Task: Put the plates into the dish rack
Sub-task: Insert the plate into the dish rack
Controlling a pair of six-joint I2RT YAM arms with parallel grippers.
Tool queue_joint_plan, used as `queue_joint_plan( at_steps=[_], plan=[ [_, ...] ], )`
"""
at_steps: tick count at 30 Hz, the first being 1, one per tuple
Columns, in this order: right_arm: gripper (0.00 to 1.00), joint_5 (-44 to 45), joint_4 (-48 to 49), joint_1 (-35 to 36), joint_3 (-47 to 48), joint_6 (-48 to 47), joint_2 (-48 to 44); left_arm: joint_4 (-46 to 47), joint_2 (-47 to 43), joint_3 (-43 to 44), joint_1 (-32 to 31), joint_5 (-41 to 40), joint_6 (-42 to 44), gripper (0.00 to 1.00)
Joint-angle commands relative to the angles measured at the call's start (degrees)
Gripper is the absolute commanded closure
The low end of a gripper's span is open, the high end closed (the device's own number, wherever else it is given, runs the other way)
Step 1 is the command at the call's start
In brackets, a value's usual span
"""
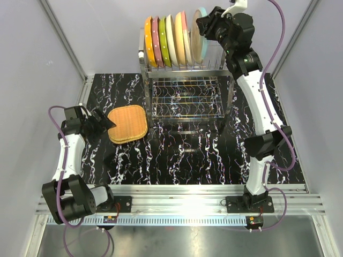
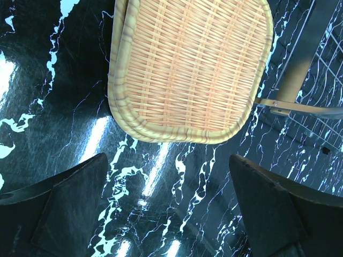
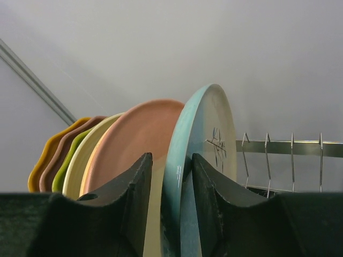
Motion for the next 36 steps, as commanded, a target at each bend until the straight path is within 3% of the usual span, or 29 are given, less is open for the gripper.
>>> queue_joint_plan(
  at_steps=[1,24,36],
  plan=[
    [0.57,-3.2,2.9,1.4,2.5,1.5,-1.0,2.0,0.0,0.0,-0.2,1.9,0.2,0.01],
    [0.53,-3.3,6.9,1.4,-6.6,5.1,-4.8,2.1,0.0,0.0,-0.4,2.4,0.2,0.01],
    [0.39,-1.8,6.8,1.3,-8.7,3.7,-9.4,1.9,-0.3,0.0,-0.5,2.1,0.5,0.01]
  ],
)
